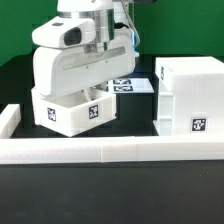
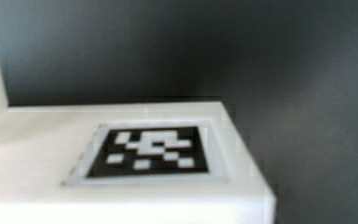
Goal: Assemble drawer
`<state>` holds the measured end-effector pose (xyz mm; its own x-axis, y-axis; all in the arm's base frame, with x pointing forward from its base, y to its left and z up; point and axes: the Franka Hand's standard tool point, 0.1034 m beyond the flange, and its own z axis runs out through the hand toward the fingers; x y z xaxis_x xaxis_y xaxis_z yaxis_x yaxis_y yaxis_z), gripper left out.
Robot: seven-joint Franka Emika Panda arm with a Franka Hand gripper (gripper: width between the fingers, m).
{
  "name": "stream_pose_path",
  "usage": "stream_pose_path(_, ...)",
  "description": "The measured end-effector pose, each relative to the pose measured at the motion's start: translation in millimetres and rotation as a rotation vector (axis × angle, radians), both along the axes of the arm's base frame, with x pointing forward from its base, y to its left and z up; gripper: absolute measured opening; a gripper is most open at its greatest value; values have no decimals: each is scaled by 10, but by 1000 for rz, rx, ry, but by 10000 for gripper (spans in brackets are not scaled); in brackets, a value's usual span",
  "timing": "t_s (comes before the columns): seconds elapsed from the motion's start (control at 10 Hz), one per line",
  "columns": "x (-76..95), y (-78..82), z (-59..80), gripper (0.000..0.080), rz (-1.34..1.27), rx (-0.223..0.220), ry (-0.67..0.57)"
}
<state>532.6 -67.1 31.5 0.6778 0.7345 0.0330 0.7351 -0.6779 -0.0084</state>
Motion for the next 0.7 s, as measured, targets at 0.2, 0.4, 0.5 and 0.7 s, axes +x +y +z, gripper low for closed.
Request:
stream_pose_path(0.2,-12,-33,-12,42,145,-9,0)
stream_pose_path(0.4,-17,-52,-16,42,229,-14,0)
stream_pose_path(0.5,-18,-69,-16,42,315,-22,0)
stream_pose_path(0.7,-10,-36,-30,42,549,-60,-7)
